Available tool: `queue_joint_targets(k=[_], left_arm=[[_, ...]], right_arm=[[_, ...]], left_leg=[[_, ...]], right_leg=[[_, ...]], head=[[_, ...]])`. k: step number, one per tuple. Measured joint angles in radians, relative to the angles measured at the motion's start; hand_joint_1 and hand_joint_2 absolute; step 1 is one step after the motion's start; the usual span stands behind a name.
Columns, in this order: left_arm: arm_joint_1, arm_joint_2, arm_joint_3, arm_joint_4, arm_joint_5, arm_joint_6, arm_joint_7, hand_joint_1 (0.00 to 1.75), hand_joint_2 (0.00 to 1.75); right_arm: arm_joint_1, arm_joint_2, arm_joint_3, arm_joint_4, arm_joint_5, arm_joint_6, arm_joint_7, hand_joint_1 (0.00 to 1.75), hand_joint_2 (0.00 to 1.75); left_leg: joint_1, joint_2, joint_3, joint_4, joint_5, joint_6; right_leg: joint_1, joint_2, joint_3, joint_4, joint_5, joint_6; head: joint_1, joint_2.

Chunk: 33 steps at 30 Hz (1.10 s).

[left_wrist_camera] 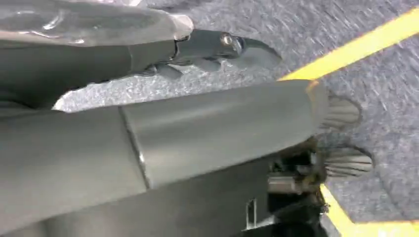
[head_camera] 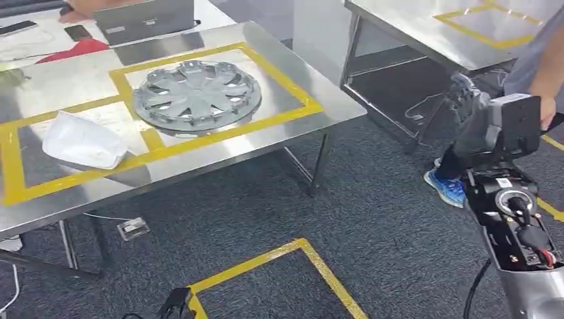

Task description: Take the parts from the cabinet and place them on the table.

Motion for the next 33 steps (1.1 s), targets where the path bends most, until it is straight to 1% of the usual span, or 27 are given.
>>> queue_joint_targets(k=[2, 3, 4, 6, 7, 8, 9, 12, 13, 14, 15, 16, 17, 18, 19, 20, 21, 22, 23, 24, 25, 27, 28, 29, 30, 31, 33], left_arm=[[0.004, -0.001, 0.0, 0.0, 0.0, 0.0, 0.0, 0.0, 0.0], [0.006, 0.0, 0.0, 0.0, 0.001, 0.0, 0.0, 0.0, 0.0], [0.007, 0.0, 0.0, 0.0, 0.003, 0.0, 0.0, 0.0, 0.0], [0.006, -0.001, 0.0, 0.0, 0.003, 0.001, 0.0, 0.0, 0.0], [0.006, -0.002, 0.0, 0.0, 0.003, 0.001, 0.0, 0.0, 0.0], [0.006, -0.002, 0.0, 0.0, 0.004, 0.001, 0.0, 0.0, 0.0], [0.006, -0.002, 0.0, 0.0, 0.004, 0.001, -0.001, 0.0, 0.0], [0.006, -0.002, 0.0, 0.0, 0.006, 0.001, -0.002, 0.0, 0.0], [0.005, -0.002, 0.0, 0.0, 0.006, 0.002, -0.002, 0.0, 0.0], [0.004, -0.001, 0.0, 0.0, 0.006, 0.002, -0.002, 0.0, 0.0], [0.005, -0.001, 0.0, 0.0, 0.006, 0.002, -0.003, 0.0, 0.0], [0.007, -0.001, 0.0, 0.0, 0.006, 0.002, -0.003, 0.0, 0.0], [0.01, 0.0, 0.0, 0.0, 0.006, 0.002, -0.003, 0.0, 0.0], [0.012, 0.0, 0.0, 0.0, 0.008, 0.002, -0.003, 0.0, 0.0], [0.014, 0.0, 0.0, 0.0, 0.009, 0.003, -0.003, 0.0, 0.0], [0.014, 0.0, 0.0, 0.0, 0.01, 0.004, -0.003, 0.0, 0.0], [0.014, 0.0, 0.0, 0.0, 0.011, 0.006, -0.003, 0.0, 0.0], [0.014, 0.001, 0.0, 0.0, 0.014, 0.008, -0.003, 0.0, 0.0], [0.015, 0.001, 0.0, 0.0, 0.015, 0.009, -0.003, 0.0, 0.0], [0.016, 0.001, 0.0, 0.0, 0.018, 0.01, -0.004, 0.0, 0.0], [0.017, 0.001, 0.0, 0.0, 0.018, 0.01, -0.006, 0.0, 0.0], [0.017, 0.001, 0.0, 0.0, 0.021, 0.011, -0.008, 0.0, 0.0], [0.017, -0.001, 0.0, 0.0, 0.021, 0.011, -0.01, 0.0, 0.0], [0.016, 0.001, 0.0, 0.0, 0.021, 0.012, -0.013, 0.0, 0.0], [0.017, 0.001, 0.0, 0.0, 0.021, 0.012, -0.015, 0.0, 0.0], [0.019, 0.001, 0.0, 0.0, 0.021, 0.012, -0.016, 0.0, 0.0], [0.024, 0.001, 0.0, 0.0, 0.021, 0.011, -0.017, 0.0, 0.0]], right_arm=[[0.004, 0.0, -0.001, 0.005, -0.004, -0.002, -0.001, 0.0, 0.0], [0.007, 0.0, -0.002, 0.008, -0.004, -0.003, -0.003, 0.0, 0.0], [0.012, -0.002, -0.003, 0.011, -0.006, -0.005, -0.004, 0.0, 0.0], [0.016, -0.004, -0.01, 0.013, -0.007, -0.008, -0.006, 0.0, 0.0], [0.017, -0.006, -0.013, 0.013, -0.007, -0.011, -0.008, 0.0, 0.0], [0.017, -0.008, -0.017, 0.013, -0.008, -0.013, -0.009, 0.0, 0.0], [0.021, -0.009, -0.02, 0.013, -0.01, -0.014, -0.009, 0.0, 0.0], [0.047, -0.013, -0.038, 0.013, -0.018, -0.028, -0.013, 0.0, 0.0], [0.051, -0.015, -0.04, 0.012, -0.018, -0.029, -0.013, 0.0, 0.0], [0.053, -0.016, -0.043, 0.011, -0.018, -0.029, -0.016, 0.0, 0.0], [0.053, -0.016, -0.045, 0.01, -0.018, -0.029, -0.016, 0.0, 0.0], [0.055, -0.016, -0.048, 0.01, -0.019, -0.031, -0.016, 0.0, 0.0], [0.06, -0.016, -0.048, 0.01, -0.019, -0.031, -0.016, 0.0, 0.0], [0.066, -0.016, -0.05, 0.01, -0.019, -0.032, -0.015, 0.0, 0.0], [0.072, -0.016, -0.051, 0.01, -0.019, -0.036, -0.014, 0.0, 0.0], [0.079, -0.016, -0.055, 0.01, -0.021, -0.044, -0.014, 0.0, 0.0], [0.084, -0.016, -0.06, 0.01, -0.028, -0.046, -0.014, 0.0, 0.0], [0.089, -0.016, -0.065, 0.01, -0.036, -0.048, -0.014, 0.0, 0.0], [0.096, -0.016, -0.07, 0.01, -0.047, -0.048, -0.016, 0.0, 0.0], [0.105, -0.017, -0.079, 0.011, -0.058, -0.048, -0.021, 0.0, 0.0], [0.119, -0.018, -0.089, 0.013, -0.073, -0.045, -0.029, 0.0, 0.0], [0.154, -0.023, -0.106, 0.018, -0.09, -0.048, -0.038, 0.0, 0.0], [0.173, -0.027, -0.115, 0.022, -0.094, -0.058, -0.042, 0.0, 0.0], [0.192, -0.027, -0.125, 0.028, -0.095, -0.071, -0.045, 0.0, 0.0], [0.2, -0.029, -0.138, 0.039, -0.095, -0.086, -0.044, 0.0, 0.0], [0.208, -0.029, -0.146, 0.052, -0.09, -0.102, -0.044, 0.0, 0.0], [0.229, -0.028, -0.158, 0.114, -0.089, -0.118, -0.045, 0.0, 0.0]], left_leg=[[-0.003, 0.029, 0.001, 0.001, -0.003, 0.003], [-0.003, 0.043, 0.001, 0.001, -0.005, 0.002], [-0.003, 0.057, 0.003, 0.002, -0.007, 0.002], [-0.003, 0.083, 0.009, 0.006, -0.014, -0.003], [-0.004, 0.094, 0.015, 0.009, -0.021, -0.008], [-0.009, 0.101, 0.018, 0.011, -0.027, -0.014], [-0.016, 0.11, 0.018, 0.018, -0.03, -0.018], [-0.018, 0.144, 0.026, 0.014, -0.036, -0.029], [-0.017, 0.145, 0.025, 0.017, -0.044, -0.036], [-0.01, 0.094, 0.016, 0.047, -0.067, -0.044], [-0.009, 0.051, -0.014, 0.113, -0.106, -0.047], [-0.007, 0.029, -0.061, 0.215, -0.153, -0.051], [-0.006, 0.022, -0.104, 0.3, -0.185, -0.053], [-0.004, 0.021, -0.137, 0.36, -0.197, -0.055], [-0.002, 0.021, -0.145, 0.365, -0.184, -0.055], [0.0, 0.02, -0.127, 0.314, -0.143, -0.055], [0.002, 0.016, -0.089, 0.224, -0.09, -0.055], [0.007, 0.001, -0.044, 0.124, -0.042, -0.055], [0.015, -0.049, -0.009, 0.046, -0.018, -0.057], [0.014, -0.063, -0.005, 0.034, -0.026, -0.06], [0.014, -0.044, -0.006, 0.035, -0.024, -0.056], [0.006, -0.027, -0.003, 0.037, -0.024, -0.044], [0.012, -0.014, -0.003, 0.029, -0.018, -0.035], [0.012, -0.004, -0.001, 0.024, -0.015, -0.028], [0.009, 0.006, -0.001, 0.021, -0.015, -0.021], [0.004, 0.018, -0.002, 0.021, -0.015, -0.018], [-0.003, 0.046, -0.002, 0.021, -0.018, -0.014]], right_leg=[[-0.004, -0.026, -0.073, 0.162, -0.071, 0.01], [-0.006, -0.03, -0.093, 0.205, -0.081, 0.015], [-0.008, -0.034, -0.087, 0.196, -0.067, 0.017], [-0.008, -0.05, -0.005, 0.047, 0.014, 0.017], [-0.006, -0.079, 0.052, -0.057, 0.057, 0.014], [0.005, -0.135, 0.08, -0.113, 0.051, 0.008], [0.008, -0.114, 0.08, -0.116, 0.057, -0.01], [0.009, -0.075, 0.073, -0.114, 0.056, -0.026], [0.001, -0.063, 0.08, -0.122, 0.06, -0.033], [-0.002, -0.052, 0.08, -0.124, 0.062, -0.037], [-0.005, -0.044, 0.079, -0.124, 0.063, -0.041], [-0.007, -0.03, 0.078, -0.124, 0.064, -0.043], [-0.007, -0.019, 0.077, -0.124, 0.065, -0.044], [-0.007, -0.003, 0.077, -0.124, 0.065, -0.044], [-0.008, 0.011, 0.077, -0.123, 0.065, -0.044], [-0.01, 0.027, 0.078, -0.122, 0.065, -0.043], [-0.013, 0.042, 0.078, -0.12, 0.065, -0.041], [-0.016, 0.056, 0.078, -0.118, 0.064, -0.037], [-0.017, 0.068, 0.075, -0.115, 0.063, -0.03], [-0.014, 0.082, 0.068, -0.11, 0.061, -0.022], [-0.013, 0.088, 0.065, -0.113, 0.064, -0.016], [-0.018, 0.108, 0.066, -0.123, 0.071, -0.001], [-0.018, 0.116, 0.064, -0.124, 0.072, 0.006], [-0.014, 0.057, 0.059, -0.103, 0.055, 0.006], [-0.011, 0.007, 0.032, -0.045, 0.016, 0.007], [-0.011, -0.018, -0.005, 0.037, -0.029, 0.01], [-0.01, -0.031, -0.074, 0.198, -0.094, 0.012]], head=[[0.003, 0.0], [0.005, 0.0], [0.006, 0.0], [0.008, 0.0], [0.009, 0.0], [0.011, 0.0], [0.009, 0.0], [0.005, 0.0], [0.006, 0.0], [0.003, 0.0], [-0.001, 0.0], [-0.004, 0.0], [-0.006, 0.0], [-0.009, 0.0], [-0.01, 0.0], [-0.01, 0.0], [-0.011, 0.0], [-0.012, 0.0], [-0.014, 0.0], [-0.019, 0.0], [-0.014, 0.0], [-0.011, 0.0], [-0.011, 0.0], [-0.005, 0.0], [0.012, 0.0], [0.014, 0.0], [0.015, 0.0]])
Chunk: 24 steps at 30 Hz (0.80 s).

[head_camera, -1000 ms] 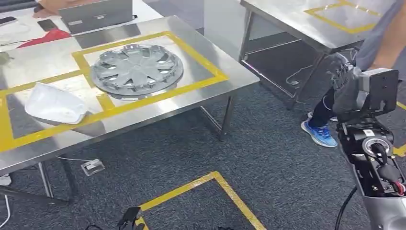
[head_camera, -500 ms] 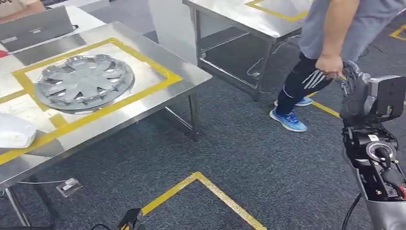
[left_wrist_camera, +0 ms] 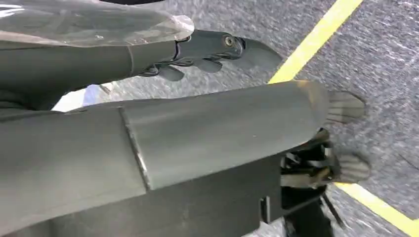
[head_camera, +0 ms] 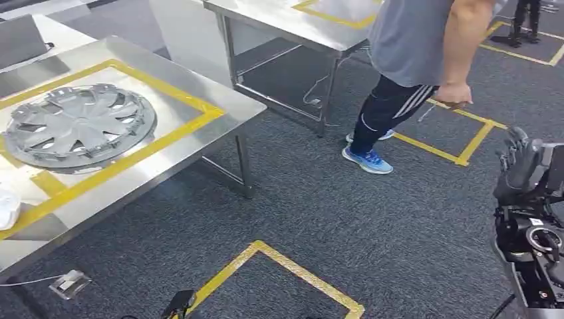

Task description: Take the parts from the cabinet and place them on the table.

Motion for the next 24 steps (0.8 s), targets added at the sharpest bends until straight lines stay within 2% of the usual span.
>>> queue_joint_targets(k=[1, 2, 3, 4, 5, 6, 9, 10, 11, 12, 13, 14, 15, 16, 17, 18, 19, 20, 21, 23, 24], left_arm=[[0.0, 0.0, 0.0, 0.0, 0.0, -0.001, 0.0, 0.0, 0.0], [-0.001, 0.0, 0.0, 0.0, -0.001, -0.002, 0.0, 0.0, 0.0], [-0.002, -0.001, 0.0, 0.0, -0.002, -0.002, 0.002, 0.0, 0.0], [-0.004, -0.002, 0.0, 0.0, -0.002, -0.002, 0.003, 0.0, 0.0], [-0.005, -0.003, 0.0, 0.0, -0.002, -0.002, 0.003, 0.0, 0.0], [-0.005, -0.003, 0.0, 0.0, -0.002, -0.002, 0.003, 0.0, 0.0], [-0.006, -0.003, 0.0, 0.0, -0.003, -0.002, 0.003, 0.0, 0.0], [-0.008, -0.004, 0.0, 0.0, -0.004, -0.003, 0.003, 0.0, 0.0], [-0.01, -0.003, 0.0, 0.0, -0.006, -0.003, 0.003, 0.0, 0.0], [-0.01, -0.002, 0.0, 0.0, -0.008, -0.003, 0.003, 0.0, 0.0], [-0.008, -0.002, 0.0, 0.0, -0.009, -0.004, 0.003, 0.0, 0.0], [-0.006, 0.0, 0.0, 0.0, -0.01, -0.005, 0.007, 0.0, 0.0], [-0.004, 0.002, 0.0, 0.0, -0.011, -0.007, 0.011, 0.0, 0.0], [-0.002, 0.002, 0.0, 0.0, -0.011, -0.008, 0.012, 0.0, 0.0], [-0.002, 0.003, 0.0, 0.0, -0.011, -0.008, 0.012, 0.0, 0.0], [-0.003, 0.004, 0.0, 0.0, -0.012, -0.008, 0.012, 0.0, 0.0], [-0.004, 0.005, 0.0, 0.0, -0.013, -0.008, 0.012, 0.0, 0.0], [-0.005, 0.006, 0.0, 0.0, -0.014, -0.008, 0.012, 0.0, 0.0], [-0.004, 0.007, 0.0, 0.0, -0.015, -0.008, 0.012, 0.0, 0.0], [-0.006, 0.007, 0.0, 0.0, -0.018, -0.01, 0.012, 0.0, 0.0], [-0.008, 0.006, 0.0, 0.0, -0.018, -0.01, 0.012, 0.0, 0.0]], right_arm=[[0.005, 0.002, -0.003, 0.049, 0.005, -0.003, 0.0, 0.0, 0.0], [0.007, 0.005, -0.002, 0.116, 0.016, -0.008, 0.0, 0.0, 0.0], [0.006, 0.009, -0.001, 0.18, 0.027, -0.008, 0.002, 0.0, 0.0], [0.005, 0.013, -0.001, 0.24, 0.034, -0.008, 0.009, 0.0, 0.0], [0.005, 0.019, 0.0, 0.298, 0.04, -0.004, 0.023, 0.0, 0.0], [0.005, 0.028, 0.002, 0.352, 0.055, -0.005, 0.048, 0.0, 0.0], [0.021, 0.056, 0.012, 0.502, 0.097, -0.019, 0.136, 0.0, 0.0], [0.03, 0.066, 0.019, 0.546, 0.113, -0.019, 0.179, 0.0, 0.0], [0.045, 0.079, 0.027, 0.58, 0.13, -0.017, 0.229, 0.0, 0.0], [0.054, 0.09, 0.036, 0.611, 0.152, -0.01, 0.272, 0.0, 0.0], [0.058, 0.106, 0.048, 0.652, 0.179, 0.004, 0.316, 0.0, 0.0], [0.065, 0.123, 0.063, 0.685, 0.21, 0.021, 0.354, 0.0, 0.0], [0.075, 0.135, 0.079, 0.712, 0.236, 0.035, 0.379, 0.0, 0.0], [0.086, 0.144, 0.092, 0.73, 0.254, 0.046, 0.396, 0.0, 0.0], [0.096, 0.156, 0.109, 0.755, 0.27, 0.056, 0.409, 0.0, 0.0], [0.102, 0.166, 0.124, 0.777, 0.276, 0.062, 0.417, 0.0, 0.0], [0.106, 0.177, 0.137, 0.796, 0.282, 0.066, 0.423, 0.0, 0.0], [0.107, 0.184, 0.148, 0.81, 0.285, 0.071, 0.426, 0.0, 0.0], [0.106, 0.191, 0.158, 0.824, 0.285, 0.077, 0.428, 0.0, 0.0], [0.108, 0.199, 0.176, 0.847, 0.285, 0.088, 0.431, 0.0, 0.0], [0.113, 0.201, 0.182, 0.858, 0.284, 0.091, 0.431, 0.0, 0.0]], left_leg=[[-0.002, 0.011, 0.0, 0.0, -0.001, 0.001], [-0.005, 0.024, 0.0, 0.0, -0.001, 0.001], [-0.008, 0.035, 0.001, 0.0, -0.002, 0.002], [-0.01, 0.048, 0.003, 0.0, -0.005, 0.001], [-0.014, 0.059, 0.006, 0.0, -0.007, -0.002], [-0.021, 0.067, 0.007, 0.0, -0.009, -0.006], [-0.017, 0.096, 0.017, -0.008, -0.01, -0.016], [-0.018, 0.105, 0.021, -0.008, -0.012, -0.021], [-0.014, 0.069, 0.018, 0.005, -0.026, -0.034], [-0.013, 0.014, -0.001, 0.05, -0.059, -0.039], [-0.011, -0.013, -0.04, 0.136, -0.107, -0.04], [-0.01, -0.023, -0.084, 0.231, -0.149, -0.041], [-0.01, -0.025, -0.121, 0.307, -0.174, -0.041], [-0.01, -0.025, -0.142, 0.344, -0.176, -0.041], [-0.009, -0.026, -0.139, 0.325, -0.151, -0.041], [-0.008, -0.027, -0.111, 0.257, -0.105, -0.039], [-0.007, -0.035, -0.069, 0.162, -0.055, -0.036], [-0.003, -0.066, -0.02, 0.057, -0.007, -0.034], [0.002, -0.129, 0.001, 0.002, 0.0, -0.032], [0.001, -0.103, 0.004, -0.003, -0.003, -0.03], [-0.002, -0.094, 0.005, -0.001, -0.003, -0.024]], right_leg=[[0.0, -0.001, -0.006, 0.017, 0.001, 0.0], [0.0, -0.003, 0.013, -0.018, 0.026, -0.004], [0.001, -0.008, 0.054, -0.092, 0.063, -0.008], [0.005, -0.027, 0.113, -0.197, 0.105, -0.016], [0.013, -0.076, 0.169, -0.299, 0.13, -0.026], [0.021, -0.093, 0.169, -0.307, 0.124, -0.033], [0.026, -0.057, 0.166, -0.314, 0.13, -0.044], [0.022, -0.046, 0.169, -0.321, 0.134, -0.051], [0.012, -0.037, 0.176, -0.328, 0.139, -0.053], [0.011, -0.025, 0.175, -0.33, 0.141, -0.056], [0.011, -0.015, 0.173, -0.33, 0.143, -0.061], [0.011, 0.001, 0.172, -0.329, 0.143, -0.063], [0.011, 0.016, 0.171, -0.329, 0.143, -0.064], [0.011, 0.031, 0.172, -0.329, 0.143, -0.064], [0.011, 0.048, 0.172, -0.329, 0.143, -0.064], [0.01, 0.067, 0.174, -0.329, 0.143, -0.064], [0.009, 0.083, 0.175, -0.327, 0.143, -0.063], [0.007, 0.102, 0.176, -0.326, 0.142, -0.061], [0.01, 0.116, 0.171, -0.321, 0.141, -0.054], [0.011, 0.137, 0.163, -0.319, 0.142, -0.045], [0.008, 0.149, 0.162, -0.323, 0.145, -0.038]], head=[[0.0, 0.0], [0.0, 0.0], [0.001, 0.0], [0.001, 0.0], [0.002, 0.0], [-0.001, 0.0], [0.0, 0.0], [-0.001, 0.0], [-0.001, 0.0], [-0.003, 0.0], [-0.006, 0.0], [-0.008, 0.0], [-0.009, 0.0], [-0.01, 0.0], [-0.01, 0.0], [-0.011, 0.0], [-0.011, 0.0], [-0.013, 0.0], [-0.016, 0.0], [-0.012, 0.0], [-0.013, 0.0]])
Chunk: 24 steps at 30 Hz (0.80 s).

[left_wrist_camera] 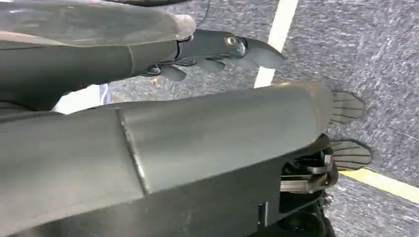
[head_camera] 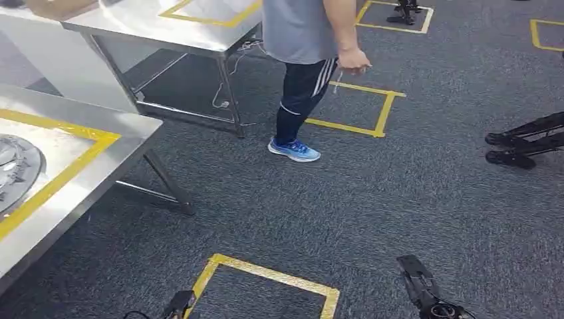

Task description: Take the parts from the cabinet and place them on the table.

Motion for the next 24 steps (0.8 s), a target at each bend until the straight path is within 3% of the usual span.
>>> queue_joint_targets(k=[1, 2, 3, 4, 6, 7, 8, 9, 10, 11, 12, 13, 16, 17, 18, 19, 20, 21, 22, 23, 24], left_arm=[[-0.001, 0.0, 0.0, 0.0, 0.0, 0.0, 0.0, 0.0, 0.0], [-0.005, -0.002, 0.0, 0.0, -0.003, -0.001, 0.0, 0.0, 0.0], [-0.005, -0.002, 0.0, 0.0, -0.003, -0.001, 0.0, 0.0, 0.0], [-0.005, -0.002, 0.0, 0.0, -0.005, -0.002, 0.002, 0.0, 0.0], [-0.003, -0.001, 0.0, 0.0, -0.006, -0.002, 0.005, 0.0, 0.0], [-0.003, -0.001, 0.0, 0.0, -0.006, -0.002, 0.006, 0.0, 0.0], [-0.003, -0.001, 0.0, 0.0, -0.006, -0.002, 0.006, 0.0, 0.0], [-0.004, -0.001, 0.0, 0.0, -0.006, -0.003, 0.006, 0.0, 0.0], [-0.005, -0.001, 0.0, 0.0, -0.006, -0.003, 0.006, 0.0, 0.0], [-0.005, -0.002, 0.0, 0.0, -0.006, -0.004, 0.006, 0.0, 0.0], [-0.005, -0.002, 0.0, 0.0, -0.006, -0.004, 0.006, 0.0, 0.0], [-0.005, -0.001, 0.0, 0.0, -0.007, -0.004, 0.005, 0.0, 0.0], [-0.007, -0.002, 0.0, 0.0, -0.014, -0.005, 0.005, 0.0, 0.0], [-0.009, -0.003, 0.0, 0.0, -0.015, -0.005, 0.005, 0.0, 0.0], [-0.01, -0.001, 0.0, 0.0, -0.017, -0.005, 0.005, 0.0, 0.0], [-0.01, -0.001, 0.0, 0.0, -0.018, -0.006, 0.005, 0.0, 0.0], [-0.008, -0.001, 0.0, 0.0, -0.018, -0.006, 0.005, 0.0, 0.0], [-0.006, 0.0, -0.001, 0.0, -0.018, -0.008, 0.006, 0.0, 0.0], [-0.004, 0.001, -0.001, 0.0, -0.019, -0.009, 0.009, 0.0, 0.0], [-0.002, 0.001, -0.002, 0.0, -0.02, -0.009, 0.01, 0.0, 0.0], [-0.002, 0.001, -0.002, 0.0, -0.02, -0.01, 0.009, 0.0, 0.0]], right_arm=[[0.004, 0.001, 0.005, 0.013, -0.001, 0.003, 0.001, 0.0, 0.0], [0.008, 0.005, 0.011, 0.024, -0.006, 0.005, 0.001, 0.0, 0.0], [0.009, 0.011, 0.018, 0.029, -0.006, 0.009, 0.001, 0.0, 0.0], [0.006, 0.017, 0.023, 0.035, -0.006, 0.016, 0.001, 0.0, 0.0], [0.004, 0.028, 0.034, 0.047, -0.006, 0.025, 0.002, 0.0, 0.0], [0.005, 0.031, 0.04, 0.054, -0.006, 0.026, 0.004, 0.0, 0.0], [0.009, 0.034, 0.044, 0.059, -0.006, 0.026, 0.004, 0.0, 0.0], [0.01, 0.035, 0.047, 0.064, -0.006, 0.027, 0.004, 0.0, 0.0], [0.01, 0.036, 0.05, 0.069, -0.005, 0.028, 0.004, 0.0, 0.0], [0.009, 0.037, 0.053, 0.072, 0.001, 0.036, 0.005, 0.0, 0.0], [0.006, 0.04, 0.057, 0.074, 0.005, 0.042, 0.008, 0.0, 0.0], [0.004, 0.042, 0.063, 0.077, 0.01, 0.049, 0.01, 0.0, 0.0], [0.01, 0.046, 0.079, 0.09, 0.031, 0.068, 0.029, 0.0, 0.0], [0.014, 0.048, 0.085, 0.093, 0.033, 0.071, 0.032, 0.0, 0.0], [0.018, 0.055, 0.091, 0.094, 0.034, 0.071, 0.036, 0.0, 0.0], [0.017, 0.055, 0.095, 0.097, 0.034, 0.072, 0.037, 0.0, 0.0], [0.015, 0.055, 0.097, 0.099, 0.034, 0.072, 0.037, 0.0, 0.0], [0.014, 0.056, 0.1, 0.101, 0.034, 0.072, 0.037, 0.0, 0.0], [0.015, 0.056, 0.102, 0.103, 0.034, 0.074, 0.038, 0.0, 0.0], [0.016, 0.056, 0.104, 0.106, 0.034, 0.074, 0.039, 0.0, 0.0], [0.018, 0.056, 0.108, 0.108, 0.034, 0.076, 0.039, 0.0, 0.0]], left_leg=[[0.0, 0.011, 0.002, -0.003, 0.002, 0.006], [0.006, 0.03, 0.007, -0.014, 0.008, 0.015], [0.005, 0.04, 0.009, -0.016, 0.007, 0.021], [0.002, 0.055, 0.01, -0.015, 0.005, 0.027], [-0.002, 0.086, 0.011, -0.015, 0.003, 0.03], [-0.003, 0.101, 0.011, -0.015, 0.001, 0.03], [-0.003, 0.114, 0.012, -0.015, 0.0, 0.029], [-0.003, 0.127, 0.014, -0.014, -0.002, 0.027], [-0.003, 0.14, 0.018, -0.014, -0.005, 0.025], [-0.003, 0.152, 0.024, -0.014, -0.008, 0.021], [-0.006, 0.162, 0.029, -0.014, -0.011, 0.017], [-0.012, 0.171, 0.03, -0.013, -0.014, 0.012], [-0.009, 0.203, 0.04, -0.019, -0.015, 0.0], [-0.01, 0.208, 0.039, -0.015, -0.024, -0.01], [-0.004, 0.154, 0.032, 0.012, -0.045, -0.018], [-0.004, 0.104, 0.002, 0.08, -0.087, -0.019], [-0.003, 0.08, -0.039, 0.167, -0.131, -0.02], [-0.002, 0.071, -0.082, 0.256, -0.167, -0.021], [-0.001, 0.069, -0.12, 0.328, -0.186, -0.022], [0.0, 0.069, -0.127, 0.334, -0.173, -0.022], [0.002, 0.068, -0.11, 0.291, -0.138, -0.021]], right_leg=[[-0.001, 0.012, -0.003, -0.003, 0.002, 0.008], [-0.001, -0.027, -0.004, 0.009, -0.006, 0.011], [0.008, -0.097, -0.02, 0.045, -0.033, 0.014], [0.006, -0.132, -0.056, 0.12, -0.076, 0.019], [0.002, -0.149, -0.135, 0.289, -0.15, 0.024], [0.001, -0.15, -0.159, 0.344, -0.163, 0.025], [0.0, -0.151, -0.155, 0.339, -0.149, 0.025], [-0.002, -0.153, -0.124, 0.282, -0.114, 0.025], [-0.001, -0.163, -0.069, 0.184, -0.068, 0.023], [0.0, -0.193, -0.007, 0.074, -0.025, 0.019], [0.012, -0.264, 0.026, 0.003, -0.028, 0.011], [0.017, -0.243, 0.027, 0.003, -0.019, 0.002], [0.022, -0.205, 0.018, 0.003, -0.018, -0.011], [0.012, -0.189, 0.029, -0.008, -0.011, -0.019], [0.01, -0.179, 0.029, -0.011, -0.008, -0.023], [0.008, -0.17, 0.027, -0.011, -0.005, -0.029], [0.008, -0.156, 0.025, -0.011, -0.003, -0.032], [0.008, -0.141, 0.022, -0.011, -0.003, -0.033], [0.008, -0.122, 0.021, -0.011, -0.002, -0.033], [0.008, -0.105, 0.021, -0.01, -0.001, -0.033], [0.006, -0.089, 0.021, -0.01, 0.0, -0.031]], head=[[0.0, 0.0], [0.001, 0.0], [0.008, 0.0], [0.015, 0.0], [0.016, 0.0], [0.017, 0.0], [0.016, 0.0], [0.017, 0.0], [0.017, 0.0], [0.018, 0.0], [0.018, 0.0], [0.016, 0.0], [0.015, 0.0], [0.015, 0.0], [0.014, 0.0], [0.009, 0.0], [0.005, 0.0], [0.001, 0.0], [-0.001, 0.0], [-0.002, 0.0], [-0.004, 0.0]])
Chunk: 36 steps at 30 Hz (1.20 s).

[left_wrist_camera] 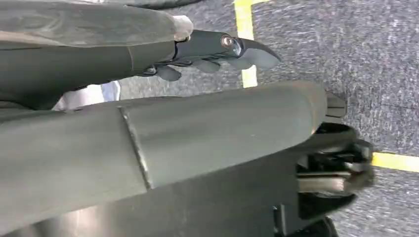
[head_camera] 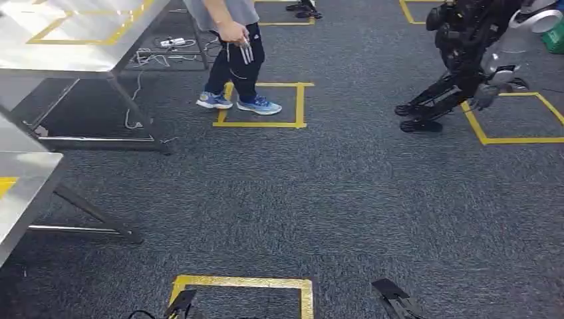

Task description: Take the parts from the cabinet and place them on the table.

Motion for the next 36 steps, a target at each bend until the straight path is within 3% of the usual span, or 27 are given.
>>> queue_joint_targets(k=[2, 3, 4, 7, 8, 9, 10, 12, 13, 14, 15, 17, 18, 19, 20, 23, 24, 25, 26, 28, 29, 30, 31, 32, 33, 34, 36], left_arm=[[-0.003, 0.002, 0.0, 0.0, -0.001, 0.0, 0.0, 0.0, 0.0], [-0.004, 0.002, 0.0, 0.0, -0.001, 0.0, 0.0, 0.0, 0.0], [-0.004, 0.002, 0.0, 0.0, -0.001, 0.0, 0.0, 0.0, 0.0], [-0.006, 0.002, 0.0, 0.0, -0.001, 0.0, 0.0, 0.0, 0.0], [-0.007, 0.0, 0.0, 0.0, -0.001, -0.001, 0.0, 0.0, 0.0], [-0.01, 0.001, 0.0, 0.0, -0.001, -0.001, 0.0, 0.0, 0.0], [-0.01, 0.001, 0.0, 0.0, -0.002, -0.002, 0.0, 0.0, 0.0], [-0.007, 0.001, 0.0, 0.0, -0.004, -0.003, 0.002, 0.0, 0.0], [-0.006, 0.002, 0.0, 0.0, -0.004, -0.003, 0.004, 0.0, 0.0], [-0.005, 0.003, 0.0, 0.0, -0.004, -0.003, 0.007, 0.0, 0.0], [-0.006, 0.003, 0.0, 0.0, -0.004, -0.003, 0.008, 0.0, 0.0], [-0.007, 0.003, 0.0, 0.0, -0.004, -0.003, 0.008, 0.0, 0.0], [-0.007, 0.003, 0.0, 0.0, -0.004, -0.003, 0.008, 0.0, 0.0], [-0.007, 0.003, 0.0, 0.0, -0.004, -0.002, 0.008, 0.0, 0.0], [-0.008, 0.004, 0.0, 0.0, -0.004, -0.002, 0.007, 0.0, 0.0], [-0.015, 0.0, 0.0, 0.0, -0.005, -0.002, 0.007, 0.0, 0.0], [-0.018, 0.0, 0.0, 0.0, -0.005, -0.002, 0.008, 0.0, 0.0], [-0.02, 0.0, 0.0, 0.0, -0.005, -0.002, 0.007, 0.0, 0.0], [-0.02, -0.001, 0.0, 0.0, -0.005, -0.002, 0.008, 0.0, 0.0], [-0.014, 0.0, -0.001, 0.0, -0.005, -0.002, 0.011, 0.0, 0.0], [-0.012, -0.001, -0.001, 0.0, -0.005, -0.002, 0.012, 0.0, 0.0], [-0.01, -0.001, -0.001, 0.0, -0.006, -0.002, 0.012, 0.0, 0.0], [-0.011, -0.001, -0.001, 0.0, -0.007, -0.002, 0.012, 0.0, 0.0], [-0.013, 0.0, -0.001, 0.0, -0.008, -0.002, 0.013, 0.0, 0.0], [-0.014, 0.0, -0.001, 0.0, -0.011, -0.002, 0.013, 0.0, 0.0], [-0.015, 0.001, -0.001, 0.0, -0.012, -0.002, 0.013, 0.0, 0.0], [-0.017, 0.0, -0.001, 0.0, -0.013, -0.004, 0.014, 0.0, 0.0]], right_arm=[[0.001, 0.003, 0.008, 0.003, 0.0, 0.0, 0.0, 0.0, 0.0], [0.0, 0.004, 0.01, 0.004, 0.0, 0.0, 0.0, 0.0, 0.0], [-0.001, 0.004, 0.01, 0.005, 0.0, 0.0, 0.0, 0.0, 0.0], [0.003, 0.004, 0.012, 0.01, 0.0, -0.001, 0.0, 0.0, 0.0], [0.004, 0.004, 0.014, 0.013, 0.0, -0.001, 0.0, 0.0, 0.0], [0.006, 0.004, 0.015, 0.016, 0.0, -0.001, 0.0, 0.0, 0.0], [0.004, 0.004, 0.017, 0.017, 0.0, 0.0, 0.001, 0.0, 0.0], [-0.001, 0.007, 0.021, 0.017, 0.002, 0.001, 0.0, 0.0, 0.0], [-0.001, 0.008, 0.024, 0.017, 0.002, 0.001, 0.0, 0.0, 0.0], [0.0, 0.008, 0.027, 0.017, 0.002, 0.001, 0.001, 0.0, 0.0], [0.001, 0.008, 0.028, 0.018, 0.002, 0.001, 0.005, 0.0, 0.0], [0.0, 0.008, 0.033, 0.019, 0.002, 0.001, 0.007, 0.0, 0.0], [-0.002, 0.008, 0.035, 0.02, 0.002, 0.001, 0.007, 0.0, 0.0], [-0.006, 0.008, 0.035, 0.02, 0.002, 0.001, 0.007, 0.0, 0.0], [-0.009, 0.008, 0.036, 0.02, 0.002, 0.001, 0.007, 0.0, 0.0], [-0.007, 0.008, 0.038, 0.023, 0.002, 0.0, 0.007, 0.0, 0.0], [-0.007, 0.009, 0.039, 0.023, -0.002, 0.0, 0.007, 0.0, 0.0], [-0.009, 0.01, 0.041, 0.023, -0.003, 0.0, 0.007, 0.0, 0.0], [-0.014, 0.01, 0.041, 0.023, -0.003, -0.002, 0.007, 0.0, 0.0], [-0.021, 0.01, 0.041, 0.023, -0.005, -0.004, 0.007, 0.0, 0.0], [-0.021, 0.01, 0.041, 0.023, -0.008, -0.004, 0.007, 0.0, 0.0], [-0.019, 0.01, 0.041, 0.024, -0.012, -0.004, 0.007, 0.0, 0.0], [-0.016, 0.011, 0.042, 0.024, -0.015, -0.004, 0.007, 0.0, 0.0], [-0.016, 0.011, 0.042, 0.025, -0.016, -0.004, 0.007, 0.0, 0.0], [-0.016, 0.011, 0.042, 0.026, -0.016, -0.005, 0.007, 0.0, 0.0], [-0.017, 0.011, 0.042, 0.026, -0.017, -0.007, 0.007, 0.0, 0.0], [-0.016, 0.011, 0.042, 0.026, -0.021, -0.008, 0.008, 0.0, 0.0]], left_leg=[[0.007, -0.017, 0.083, -0.18, 0.094, 0.001], [0.015, -0.069, 0.124, -0.268, 0.128, -0.001], [0.015, -0.093, 0.131, -0.295, 0.123, -0.002], [0.007, -0.058, 0.129, -0.289, 0.126, 0.014], [0.012, -0.043, 0.13, -0.296, 0.13, 0.023], [0.012, -0.028, 0.132, -0.299, 0.133, 0.029], [0.009, -0.018, 0.131, -0.3, 0.132, 0.037], [0.002, 0.013, 0.131, -0.3, 0.13, 0.043], [0.001, 0.028, 0.131, -0.3, 0.129, 0.044], [0.001, 0.042, 0.131, -0.299, 0.128, 0.044], [0.001, 0.054, 0.132, -0.299, 0.126, 0.044], [0.001, 0.078, 0.139, -0.299, 0.121, 0.039], [0.001, 0.088, 0.145, -0.299, 0.118, 0.035], [-0.005, 0.098, 0.147, -0.297, 0.114, 0.03], [-0.009, 0.11, 0.147, -0.294, 0.111, 0.025], [-0.009, 0.146, 0.155, -0.299, 0.108, 0.011], [-0.001, 0.112, 0.152, -0.288, 0.097, 0.001], [-0.002, 0.053, 0.135, -0.249, 0.071, -0.004], [0.0, 0.018, 0.096, -0.169, 0.028, -0.005], [0.0, 0.002, 0.008, 0.009, -0.042, -0.006], [0.0, 0.001, -0.018, 0.051, -0.044, -0.005], [0.0, 0.001, -0.017, 0.037, -0.021, -0.003], [0.0, -0.001, 0.005, -0.021, 0.02, 0.0], [0.001, -0.008, 0.046, -0.116, 0.073, 0.004], [0.003, -0.035, 0.092, -0.217, 0.121, 0.007], [0.007, -0.097, 0.115, -0.28, 0.128, 0.01], [0.004, -0.073, 0.119, -0.288, 0.129, 0.012]], right_leg=[[-0.003, 0.032, 0.0, 0.004, 0.0, 0.004], [-0.004, 0.046, -0.003, 0.008, 0.0, 0.009], [0.002, 0.06, -0.01, 0.019, -0.004, 0.017], [-0.005, 0.088, -0.019, 0.012, 0.003, 0.034], [-0.006, 0.099, -0.021, 0.014, 0.003, 0.04], [-0.003, 0.045, -0.026, 0.034, -0.011, 0.042], [0.002, -0.017, -0.054, 0.093, -0.052, 0.045], [-0.002, -0.056, -0.134, 0.269, -0.138, 0.051], [-0.003, -0.06, -0.166, 0.341, -0.164, 0.053], [-0.004, -0.062, -0.178, 0.37, -0.164, 0.054], [-0.005, -0.063, -0.162, 0.34, -0.14, 0.054], [-0.004, -0.087, -0.067, 0.163, -0.054, 0.049], [-0.001, -0.126, -0.016, 0.071, -0.02, 0.044], [0.011, -0.169, 0.0, 0.032, -0.033, 0.041], [0.012, -0.147, -0.004, 0.031, -0.023, 0.028], [0.013, -0.107, -0.008, 0.025, -0.019, 0.012], [0.007, -0.095, -0.003, 0.019, -0.014, 0.006], [0.006, -0.086, -0.003, 0.016, -0.011, 0.001], [0.006, -0.075, -0.005, 0.016, -0.01, -0.003], [0.008, -0.044, -0.007, 0.016, -0.009, -0.008], [0.009, -0.026, -0.007, 0.017, -0.009, -0.008], [0.008, -0.009, -0.006, 0.017, -0.009, -0.008], [0.008, 0.006, -0.005, 0.019, -0.008, -0.007], [0.008, 0.023, -0.005, 0.02, -0.008, -0.007], [0.008, 0.038, -0.004, 0.023, -0.009, -0.006], [0.009, 0.049, -0.008, 0.025, -0.01, -0.001], [0.008, 0.07, -0.015, 0.027, -0.008, 0.01]], head=[[-0.004, 0.0], [-0.007, 0.0], [-0.013, 0.0], [-0.003, 0.0], [-0.003, 0.0], [-0.001, 0.0], [0.014, 0.0], [0.018, 0.0], [0.018, 0.0], [0.018, 0.0], [0.018, 0.0], [0.022, 0.0], [0.023, 0.0], [0.023, 0.0], [0.021, 0.0], [0.017, 0.0], [0.017, 0.0], [0.013, 0.0], [0.01, 0.0], [0.004, 0.0], [0.001, 0.0], [-0.001, 0.0], [-0.003, 0.0], [-0.005, 0.0], [-0.008, 0.0], [-0.01, 0.0], [-0.005, 0.0]])
